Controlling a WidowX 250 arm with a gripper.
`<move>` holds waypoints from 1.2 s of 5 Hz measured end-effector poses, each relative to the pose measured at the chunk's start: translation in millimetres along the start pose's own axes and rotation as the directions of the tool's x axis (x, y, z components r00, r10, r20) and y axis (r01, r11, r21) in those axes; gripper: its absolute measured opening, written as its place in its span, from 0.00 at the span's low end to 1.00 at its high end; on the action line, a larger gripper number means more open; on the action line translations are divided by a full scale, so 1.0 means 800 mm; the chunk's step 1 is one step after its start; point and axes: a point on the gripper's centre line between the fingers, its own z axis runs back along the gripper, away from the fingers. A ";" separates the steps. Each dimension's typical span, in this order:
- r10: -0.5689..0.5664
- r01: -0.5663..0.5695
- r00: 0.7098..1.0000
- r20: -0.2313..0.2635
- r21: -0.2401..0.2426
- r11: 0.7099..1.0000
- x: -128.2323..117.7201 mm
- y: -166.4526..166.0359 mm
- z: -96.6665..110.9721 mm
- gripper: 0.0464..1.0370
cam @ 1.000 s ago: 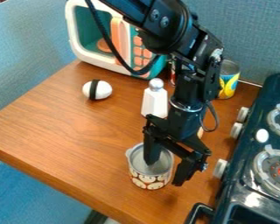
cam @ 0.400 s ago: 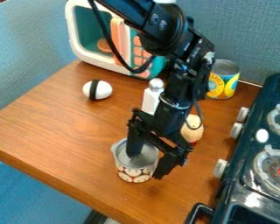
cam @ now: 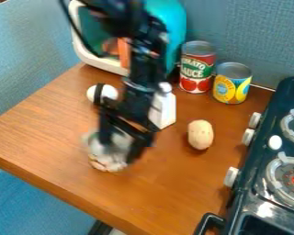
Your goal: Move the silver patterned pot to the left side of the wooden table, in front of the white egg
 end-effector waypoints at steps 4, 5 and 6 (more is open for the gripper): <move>0.060 -0.061 0.995 -0.078 -0.020 0.998 0.009 0.083 0.007 0.96; 0.054 -0.056 0.997 -0.062 -0.035 0.998 0.003 0.077 0.007 0.96; -0.002 0.006 0.997 0.073 -0.052 0.999 0.005 0.051 0.050 0.96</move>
